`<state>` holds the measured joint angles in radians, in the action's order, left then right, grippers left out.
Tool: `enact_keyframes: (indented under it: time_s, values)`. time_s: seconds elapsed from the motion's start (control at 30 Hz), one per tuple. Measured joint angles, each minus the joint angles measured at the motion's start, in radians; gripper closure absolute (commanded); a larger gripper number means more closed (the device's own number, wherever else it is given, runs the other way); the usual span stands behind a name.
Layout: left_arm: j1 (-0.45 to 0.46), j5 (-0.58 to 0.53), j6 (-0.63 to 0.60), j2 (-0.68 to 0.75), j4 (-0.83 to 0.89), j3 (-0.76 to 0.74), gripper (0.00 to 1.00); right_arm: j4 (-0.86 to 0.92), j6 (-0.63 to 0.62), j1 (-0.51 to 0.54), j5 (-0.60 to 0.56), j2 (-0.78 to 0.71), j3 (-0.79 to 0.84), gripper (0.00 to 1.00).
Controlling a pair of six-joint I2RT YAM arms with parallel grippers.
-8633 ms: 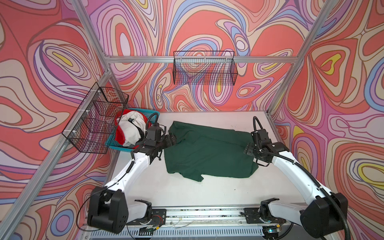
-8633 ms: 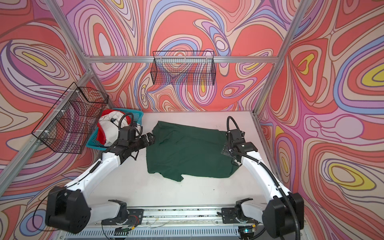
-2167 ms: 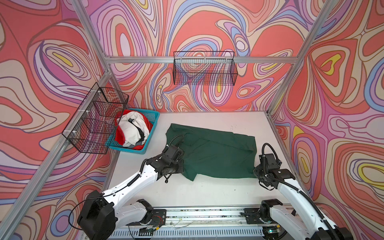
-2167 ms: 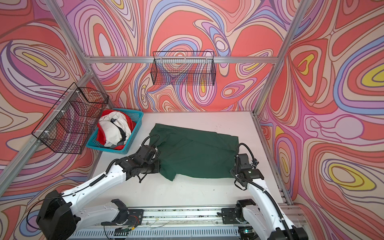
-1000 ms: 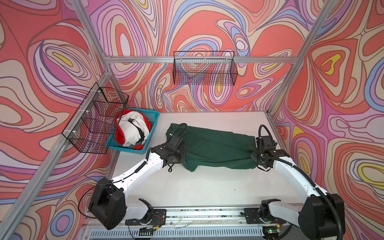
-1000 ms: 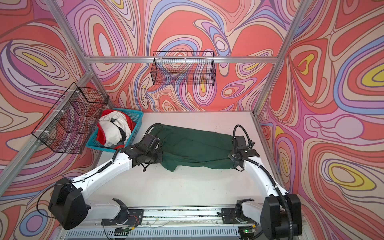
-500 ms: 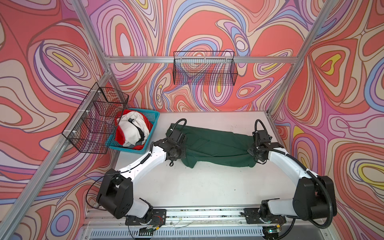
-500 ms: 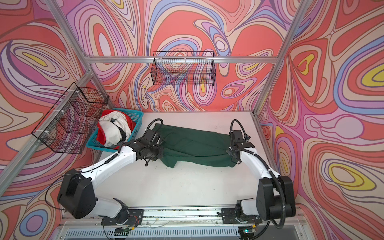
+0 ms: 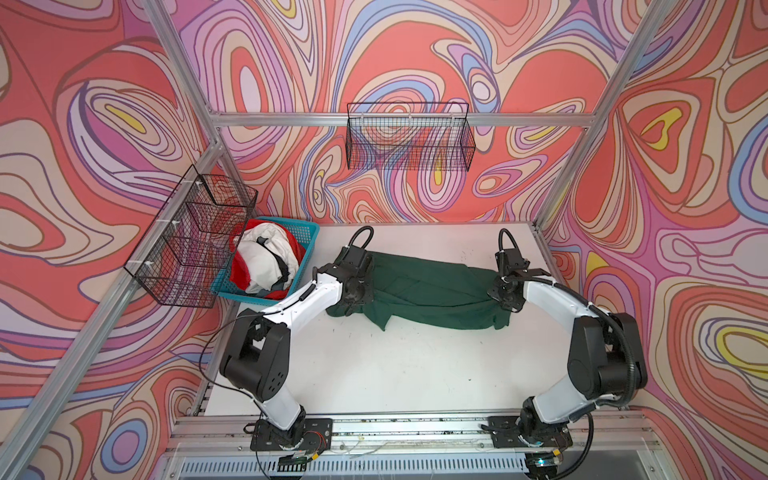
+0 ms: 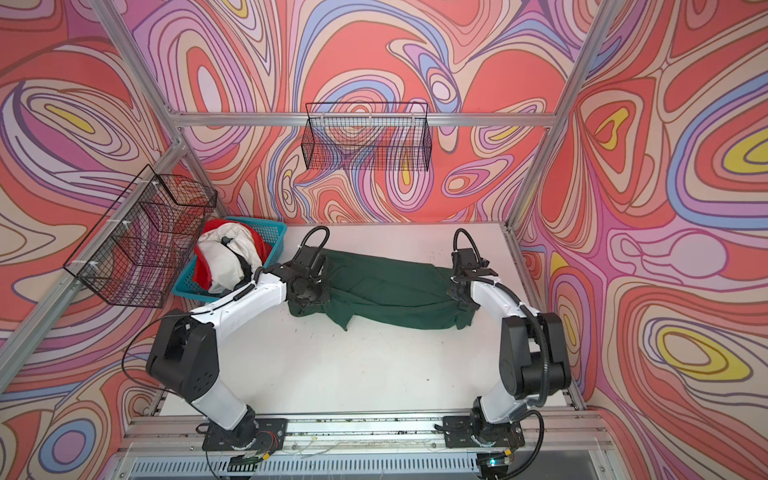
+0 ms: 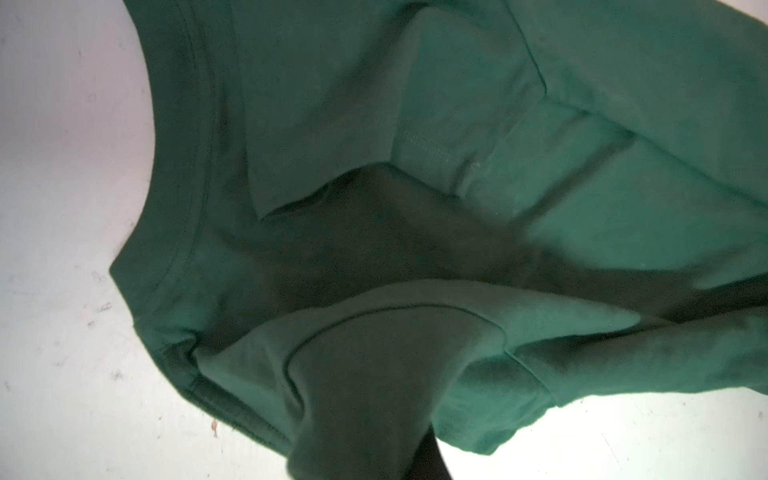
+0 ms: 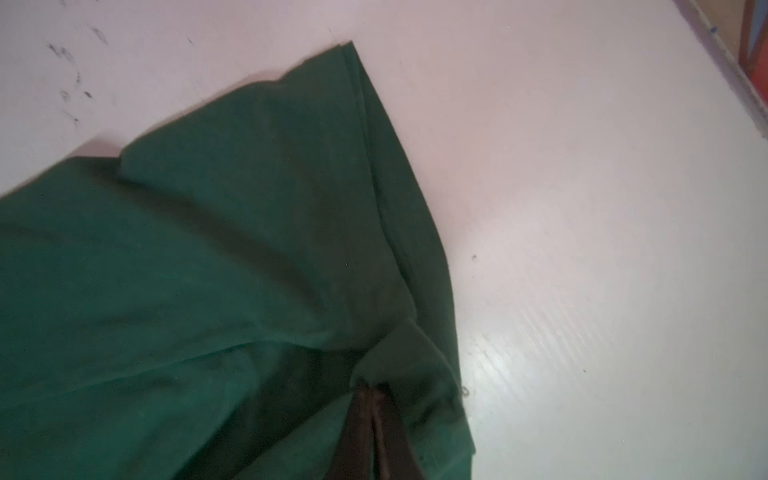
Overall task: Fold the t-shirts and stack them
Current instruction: 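Fold the hem with both grippers away from the robot over the shirt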
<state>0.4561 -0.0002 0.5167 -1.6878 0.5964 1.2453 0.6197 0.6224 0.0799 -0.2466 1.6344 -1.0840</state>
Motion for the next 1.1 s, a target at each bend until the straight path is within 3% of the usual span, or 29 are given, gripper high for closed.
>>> enact_keyframes:
  time_s: [0.07,0.1,0.13,0.2,0.23,0.3,0.33,0.67,0.87,1.1]
  values:
    - [-0.003,-0.002,-0.002,-0.039,-0.002,0.037,1.00,-0.005,-0.014,0.000,0.000,0.032,-0.021,1.00]
    - [-0.005,-0.002,-0.006,-0.063,-0.001,0.060,0.89,-0.005,-0.021,0.000,0.000,0.047,-0.029,0.88]
    - [-0.005,-0.002,-0.010,-0.092,0.000,0.090,0.65,-0.004,-0.030,0.000,0.002,0.060,-0.034,0.65]
    - [-0.007,-0.008,-0.020,-0.143,0.000,0.143,0.41,0.000,-0.037,0.000,0.003,0.071,-0.041,0.43]
    - [-0.008,-0.013,-0.024,-0.163,-0.002,0.164,0.31,0.003,-0.041,0.000,0.004,0.072,-0.043,0.37]
    - [-0.011,-0.029,-0.034,-0.174,-0.006,0.176,0.06,0.006,-0.052,0.000,0.006,0.061,-0.043,0.36]
    - [-0.011,-0.040,-0.038,-0.171,-0.005,0.176,0.00,0.011,-0.056,0.000,0.009,0.050,-0.043,0.36]
    - [-0.012,-0.177,-0.080,0.015,-0.018,0.107,0.00,0.016,-0.038,0.000,0.115,-0.232,0.136,0.48]
    - [-0.012,-0.175,-0.076,0.158,-0.043,-0.098,0.00,0.011,-0.004,0.000,0.205,-0.264,0.310,0.52]
    - [-0.039,-0.142,-0.066,0.180,-0.062,-0.221,0.00,-0.038,0.027,0.000,0.224,-0.260,0.356,0.58]
